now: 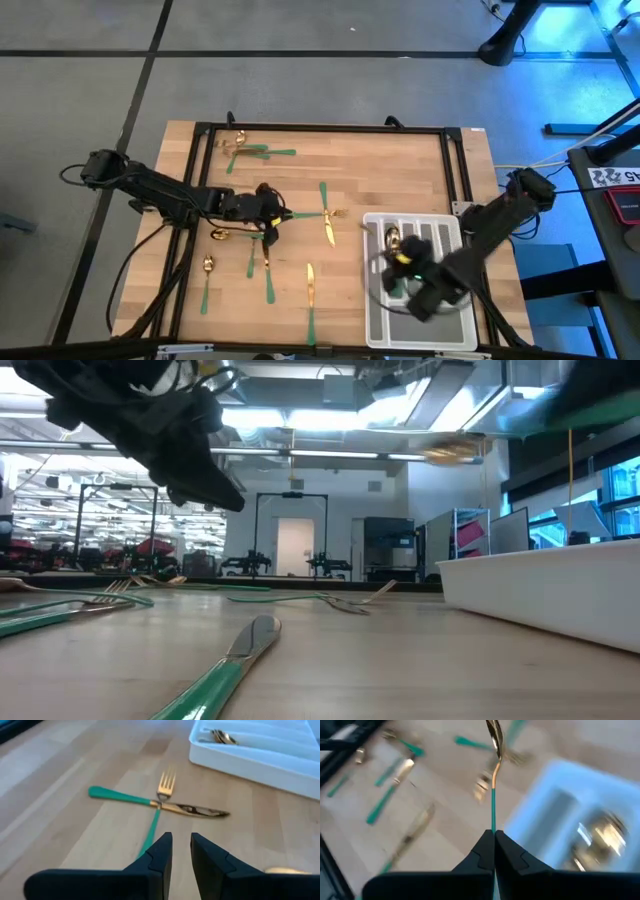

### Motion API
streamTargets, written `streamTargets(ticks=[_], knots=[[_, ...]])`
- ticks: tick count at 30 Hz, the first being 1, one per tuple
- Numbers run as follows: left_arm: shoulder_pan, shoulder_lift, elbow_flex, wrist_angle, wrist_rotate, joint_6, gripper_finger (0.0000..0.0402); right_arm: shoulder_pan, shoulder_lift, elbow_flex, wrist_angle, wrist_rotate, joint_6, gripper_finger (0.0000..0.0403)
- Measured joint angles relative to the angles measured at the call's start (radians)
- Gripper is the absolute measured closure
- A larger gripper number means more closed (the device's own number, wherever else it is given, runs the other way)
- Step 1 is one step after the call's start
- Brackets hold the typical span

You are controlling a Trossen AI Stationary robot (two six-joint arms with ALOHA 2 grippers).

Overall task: Sort silverware
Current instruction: Put the middle left green spoon into the silverware rack

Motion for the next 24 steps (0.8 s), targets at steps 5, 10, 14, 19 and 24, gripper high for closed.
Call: streamTargets(ticks=[5, 10, 14, 19, 24], knots=[[-0.050, 0.000, 0.000, -0.012, -0.072, -0.008, 0.0341, 0.127, 0.026, -0.001, -0.198, -0.102, 0.432, 0.0403], [-0.076, 0.000, 0.000, 0.008, -0.086, -0.008, 0.0341, 0.155, 0.068, -0.002, -0.189, -0.208, 0.516, 0.0403], [-0.080, 0.000, 0.000, 0.031, -0.089, -0.008, 0.0341, 0.102, 0.110, -0.006, -0.183, -0.252, 0.495, 0.0403], [-0.081, 0.000, 0.000, 0.031, -0.089, -0.018, 0.0341, 0.060, 0.115, -0.089, -0.102, -0.377, 0.470, 0.0403], [-0.081, 0.000, 0.000, 0.031, -0.090, -0.018, 0.0341, 0.049, 0.115, -0.156, 0.059, -0.352, 0.447, 0.0403]])
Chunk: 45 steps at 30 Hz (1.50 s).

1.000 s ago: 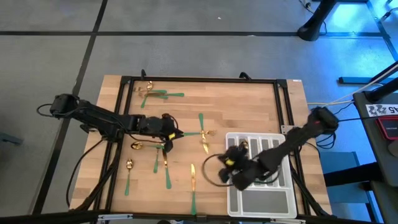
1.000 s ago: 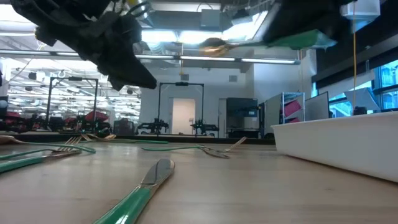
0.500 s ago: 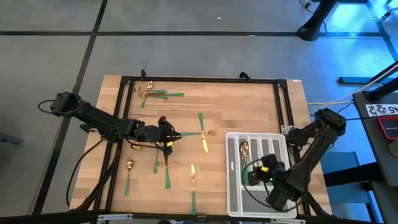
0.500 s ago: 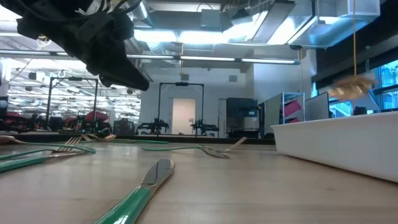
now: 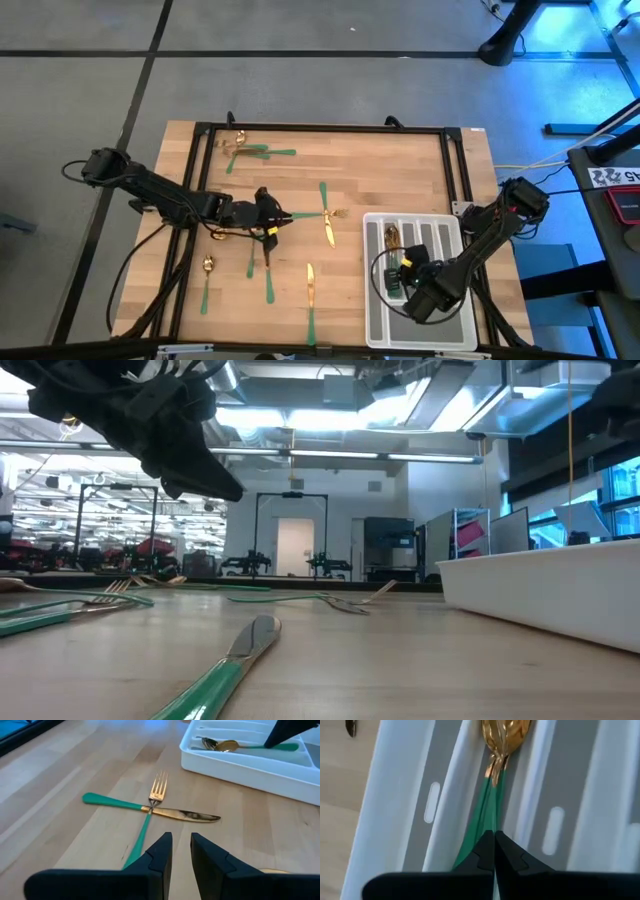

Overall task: Sort silverware
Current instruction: Put the middle left green spoon into the silverware rack, then put the bottom left green spoon into the silverware rack

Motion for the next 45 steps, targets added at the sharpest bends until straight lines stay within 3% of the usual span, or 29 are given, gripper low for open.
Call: streamTargets(ticks=[11, 19, 24, 26, 29, 32, 35, 39, 45], knots=[[0.000, 0.000, 0.000, 0.000, -0.003, 0.001, 0.0341, -0.018, -0.001, -0.061, 0.089, 0.000, 0.018, 0.0390], [-0.017, 0.000, 0.000, -0.001, -0.006, 0.007, 0.0341, -0.062, -0.017, -0.042, 0.072, -0.045, -0.190, 0.0291], [-0.048, 0.000, 0.000, -0.005, -0.005, 0.019, 0.0341, -0.099, -0.074, 0.045, -0.041, -0.075, -0.289, 0.0241], [-0.062, 0.000, 0.000, -0.006, -0.005, 0.030, 0.0341, -0.109, -0.086, 0.099, -0.108, -0.017, -0.304, 0.0234], [-0.089, 0.000, 0.000, -0.005, -0.005, 0.068, 0.0341, -0.112, -0.087, 0.182, -0.122, 0.195, -0.403, 0.0231], [-0.140, 0.000, 0.000, -0.007, -0.017, 0.127, 0.0341, -0.113, -0.083, 0.201, 0.034, 0.418, -0.624, 0.0231], [-0.209, -0.001, 0.001, -0.015, -0.039, 0.157, 0.0341, -0.130, -0.064, 0.179, 0.277, 0.495, -0.940, 0.0231], [-0.283, -0.010, 0.037, -0.152, -0.069, 0.123, 0.0341, -0.179, 0.004, 0.166, 0.531, 0.432, -1.258, 0.0230], [-0.284, -0.034, 0.237, -0.741, -0.078, -0.344, 0.0341, -0.280, 0.143, 0.165, 0.758, 0.266, -1.463, 0.0230]])
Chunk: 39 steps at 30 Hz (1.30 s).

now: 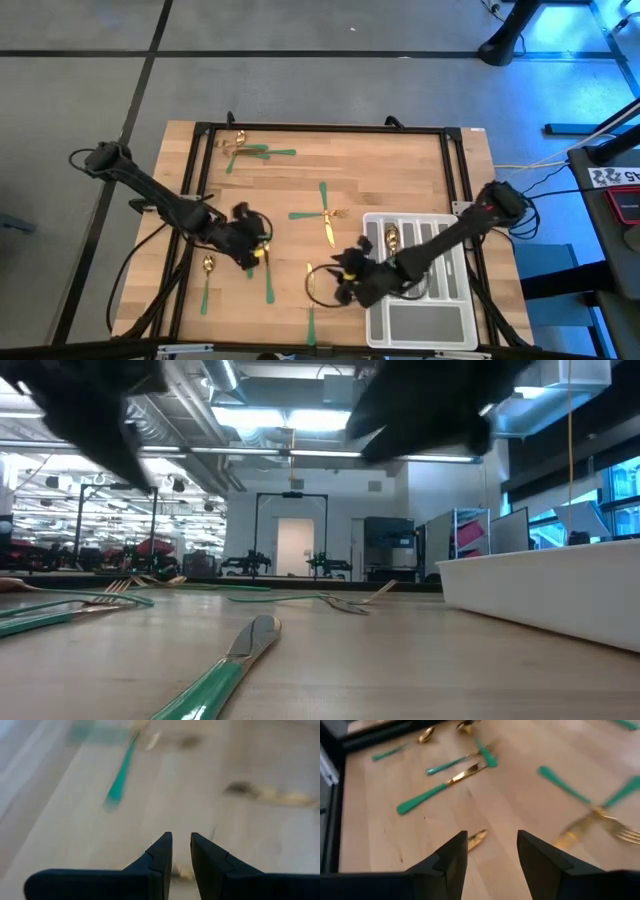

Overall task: Sort silverware
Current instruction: Put the bottom left green spoon into the silverware rack

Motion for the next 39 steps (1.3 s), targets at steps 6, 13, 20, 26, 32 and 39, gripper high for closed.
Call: streamTargets(ticks=[6, 13, 20, 26, 32, 39], knots=[[-0.138, -0.001, 0.051, -0.389, 0.210, -0.577, 0.0341, -0.059, 0.065, 0.000, 0.128, -0.081, -0.098, 0.0230], [-0.506, 0.037, -0.006, -0.408, 0.330, -1.223, 0.0341, -0.059, 0.075, 0.000, 0.167, -0.083, -0.194, 0.0230], [-0.696, 0.155, -0.032, -0.372, 0.320, -1.493, 0.0311, -0.059, 0.075, 0.000, 0.187, -0.085, -0.215, 0.0230], [-0.708, 0.244, -0.045, -0.284, 0.262, -1.510, 0.0227, -0.060, 0.075, 0.000, 0.190, -0.083, -0.215, 0.0230], [-0.667, 0.258, -0.046, -0.276, 0.300, -1.522, 0.0200, -0.060, 0.075, 0.000, 0.190, -0.083, -0.215, 0.0230], [-0.617, 0.260, -0.057, -0.238, 0.354, -1.468, 0.0264, -0.060, 0.075, 0.000, 0.189, -0.083, -0.214, 0.0230]])
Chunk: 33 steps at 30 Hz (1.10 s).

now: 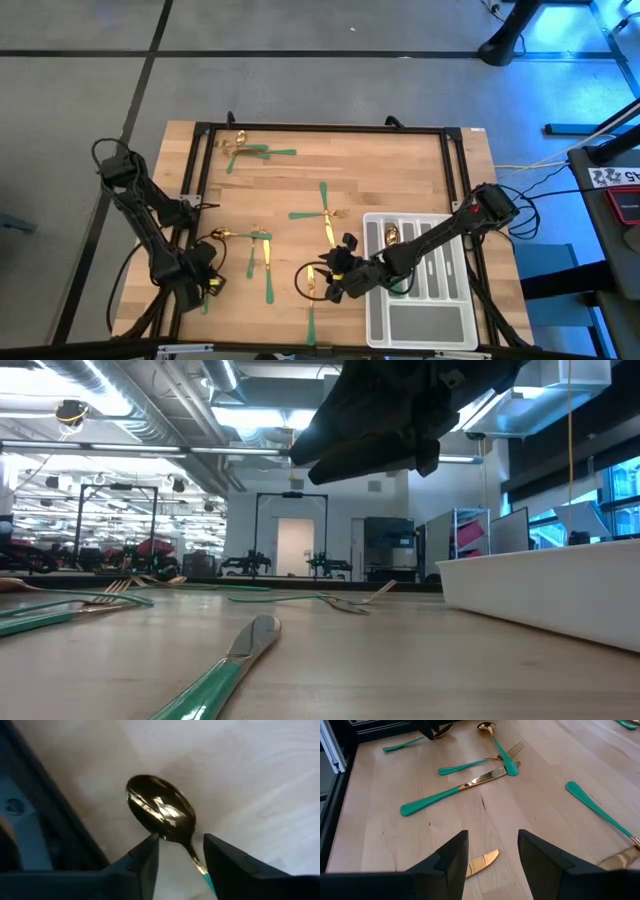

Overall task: Sort silverware
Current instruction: Put the bottom left green spoon into the silverware rack

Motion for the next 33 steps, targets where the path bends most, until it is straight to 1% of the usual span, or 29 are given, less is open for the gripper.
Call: streamTargets(ticks=[1, 4, 7, 12, 14, 16, 18, 19, 21, 22, 26, 31, 33], knots=[[0.004, 0.004, 0.002, 0.039, -0.007, 0.006, 0.0270, 0.000, 0.000, 0.000, 0.000, 0.000, 0.000, 0.0230], [0.011, 0.002, -0.005, 0.063, -0.016, 0.015, 0.0282, 0.001, 0.000, 0.000, -0.003, 0.000, 0.000, 0.0230], [0.009, 0.003, -0.023, 0.115, -0.058, 0.038, 0.0293, 0.001, 0.000, 0.001, -0.003, -0.008, 0.001, 0.0230], [0.018, 0.014, -0.020, 0.108, -0.071, 0.050, 0.0321, 0.002, 0.000, 0.001, -0.004, -0.018, 0.001, 0.0230], [0.023, 0.014, -0.020, 0.103, -0.076, 0.052, 0.0339, 0.003, 0.000, 0.001, -0.004, -0.018, 0.003, 0.0230], [0.031, 0.015, -0.019, 0.097, -0.089, 0.086, 0.0361, 0.003, 0.000, 0.001, -0.004, -0.018, 0.003, 0.0230], [0.047, 0.018, -0.018, 0.112, -0.187, 0.130, 0.0384, 0.003, -0.002, 0.003, -0.010, -0.018, 0.003, 0.0230], [0.054, 0.023, -0.008, 0.110, -0.212, 0.153, 0.0391, 0.003, -0.005, 0.004, -0.011, -0.018, 0.002, 0.0230], [0.072, 0.013, 0.003, 0.097, -0.261, 0.212, 0.0395, 0.002, -0.009, 0.005, -0.008, -0.021, 0.002, 0.0230], [0.086, 0.010, 0.014, 0.104, -0.264, 0.246, 0.0393, 0.002, -0.010, 0.006, -0.007, -0.024, 0.002, 0.0230], [0.161, -0.006, 0.039, 0.098, -0.348, 0.418, 0.0397, 0.002, -0.012, 0.006, -0.010, -0.026, 0.002, 0.0230], [0.279, -0.009, 0.089, 0.103, -0.456, 0.684, 0.0396, 0.002, -0.031, 0.006, -0.012, -0.006, 0.001, 0.0230], [0.336, -0.009, 0.106, 0.136, -0.498, 0.811, 0.0398, 0.003, -0.036, 0.006, -0.014, -0.008, 0.001, 0.0230]])
